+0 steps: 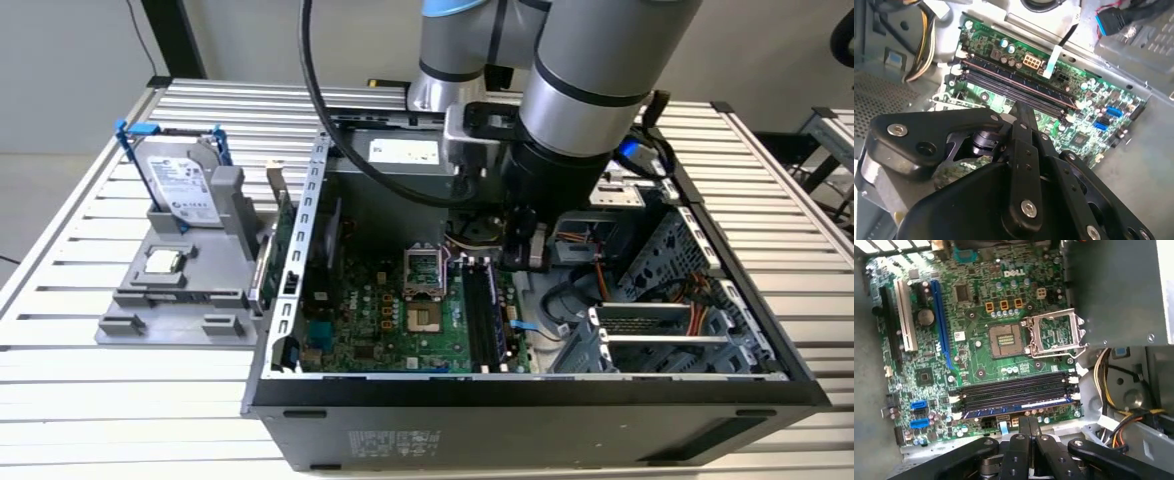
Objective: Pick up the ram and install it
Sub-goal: 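Press down the ram until it locks into place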
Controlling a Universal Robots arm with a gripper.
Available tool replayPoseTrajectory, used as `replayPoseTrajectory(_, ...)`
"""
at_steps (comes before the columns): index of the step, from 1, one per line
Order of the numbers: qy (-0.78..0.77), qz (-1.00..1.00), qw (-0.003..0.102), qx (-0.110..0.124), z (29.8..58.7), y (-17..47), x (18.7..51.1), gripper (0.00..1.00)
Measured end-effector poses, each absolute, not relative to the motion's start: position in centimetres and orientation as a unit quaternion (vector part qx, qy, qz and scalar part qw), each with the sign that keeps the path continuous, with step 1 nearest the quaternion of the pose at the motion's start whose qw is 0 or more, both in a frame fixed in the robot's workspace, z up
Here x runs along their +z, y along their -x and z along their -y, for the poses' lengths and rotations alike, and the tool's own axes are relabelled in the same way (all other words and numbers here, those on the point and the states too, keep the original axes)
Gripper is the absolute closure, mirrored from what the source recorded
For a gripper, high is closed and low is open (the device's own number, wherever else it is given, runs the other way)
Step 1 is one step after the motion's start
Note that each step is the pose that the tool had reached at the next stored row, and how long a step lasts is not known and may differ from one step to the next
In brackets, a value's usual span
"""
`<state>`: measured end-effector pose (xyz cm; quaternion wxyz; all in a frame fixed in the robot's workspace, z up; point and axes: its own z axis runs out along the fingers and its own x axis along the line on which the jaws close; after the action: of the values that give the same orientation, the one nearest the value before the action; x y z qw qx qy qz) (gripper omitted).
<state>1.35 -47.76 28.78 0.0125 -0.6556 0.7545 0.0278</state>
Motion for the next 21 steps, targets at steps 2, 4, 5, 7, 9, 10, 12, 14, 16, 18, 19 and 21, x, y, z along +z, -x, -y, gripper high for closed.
replayPoseTrajectory(2,0.669,-0.742,0.012,0.028,47.76,-1.35,28.77,1.0)
replayPoseTrajectory(4,0.683,-0.73,0.011,0.028,47.76,-1.35,28.77,1.0)
replayPoseTrajectory(5,0.689,-0.724,0.011,0.028,47.76,-1.35,28.77,1.0)
replayPoseTrajectory(7,0.699,-0.715,0.011,0.028,47.76,-1.35,28.76,1.0)
replayPoseTrajectory(9,0.709,-0.704,0.011,0.029,47.76,-1.36,28.73,1.0)
replayPoseTrajectory(10,0.715,-0.699,0.01,0.029,47.76,-1.36,28.72,1.0)
replayPoseTrajectory(12,0.724,-0.689,0.011,0.028,47.76,-1.36,28.69,1.0)
replayPoseTrajectory(14,0.725,-0.688,0.011,0.028,47.76,-1.36,28.69,1.0)
replayPoseTrajectory(16,0.725,-0.688,0.011,0.027,47.76,-1.36,28.69,1.0)
replayPoseTrajectory(18,0.725,-0.688,0.011,0.027,47.75,-1.36,28.65,1.0)
replayPoseTrajectory(19,0.725,-0.688,0.01,0.027,47.76,-1.36,28.61,1.0)
replayPoseTrajectory(21,0.725,-0.688,0.01,0.026,47.76,-1.36,28.5,1.0)
